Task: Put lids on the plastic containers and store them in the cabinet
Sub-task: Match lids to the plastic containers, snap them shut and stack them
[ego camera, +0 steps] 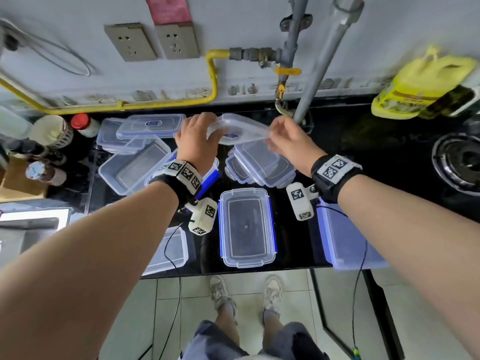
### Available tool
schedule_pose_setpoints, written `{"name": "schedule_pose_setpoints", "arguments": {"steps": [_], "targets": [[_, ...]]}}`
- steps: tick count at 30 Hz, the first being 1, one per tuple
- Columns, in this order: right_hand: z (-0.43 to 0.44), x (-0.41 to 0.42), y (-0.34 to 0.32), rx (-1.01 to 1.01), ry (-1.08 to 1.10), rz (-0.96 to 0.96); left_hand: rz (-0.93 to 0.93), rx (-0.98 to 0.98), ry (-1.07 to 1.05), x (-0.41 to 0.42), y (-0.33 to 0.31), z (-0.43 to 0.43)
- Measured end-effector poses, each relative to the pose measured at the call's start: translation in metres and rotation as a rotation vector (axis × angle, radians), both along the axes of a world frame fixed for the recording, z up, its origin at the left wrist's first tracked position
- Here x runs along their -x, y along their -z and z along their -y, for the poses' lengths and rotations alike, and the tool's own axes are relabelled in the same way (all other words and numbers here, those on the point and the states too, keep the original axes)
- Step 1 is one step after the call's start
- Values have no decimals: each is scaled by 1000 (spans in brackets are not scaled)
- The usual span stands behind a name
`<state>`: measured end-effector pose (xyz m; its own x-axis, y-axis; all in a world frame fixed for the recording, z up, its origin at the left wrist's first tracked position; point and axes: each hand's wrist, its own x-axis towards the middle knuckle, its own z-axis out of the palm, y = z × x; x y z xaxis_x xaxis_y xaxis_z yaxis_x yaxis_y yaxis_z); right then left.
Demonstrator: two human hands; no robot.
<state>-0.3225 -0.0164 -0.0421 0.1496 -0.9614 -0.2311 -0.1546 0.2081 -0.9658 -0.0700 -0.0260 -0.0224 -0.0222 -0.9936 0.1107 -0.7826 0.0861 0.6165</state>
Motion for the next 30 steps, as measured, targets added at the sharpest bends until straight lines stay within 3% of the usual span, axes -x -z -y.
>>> {"name": "schedule_pose_setpoints", "arguments": {"steps": [2,3,7,10,15,23,30], "targets": [[-2,-1,-4,-101,121,238,-62,21,52,0,-7,-5],[-4,-2,-4,-121,143,249,-104,21,50,1,-10,-8],[-18,-10,2,-130,73,-140,-354,-114,-111,13,-8,-17],[-39,-16,15,-228,-1,-236,-437,-400,-250,15,11,-32],[-83,-20,39,-471,-104,-301,85,-606,-190,7,44,-82],[-121,-28,53,-420,-230,-609,250,-753,-46,8,72,-125],[-134,-37,54,-370,-253,-786,229,-765,-54,10,81,-143]]}}
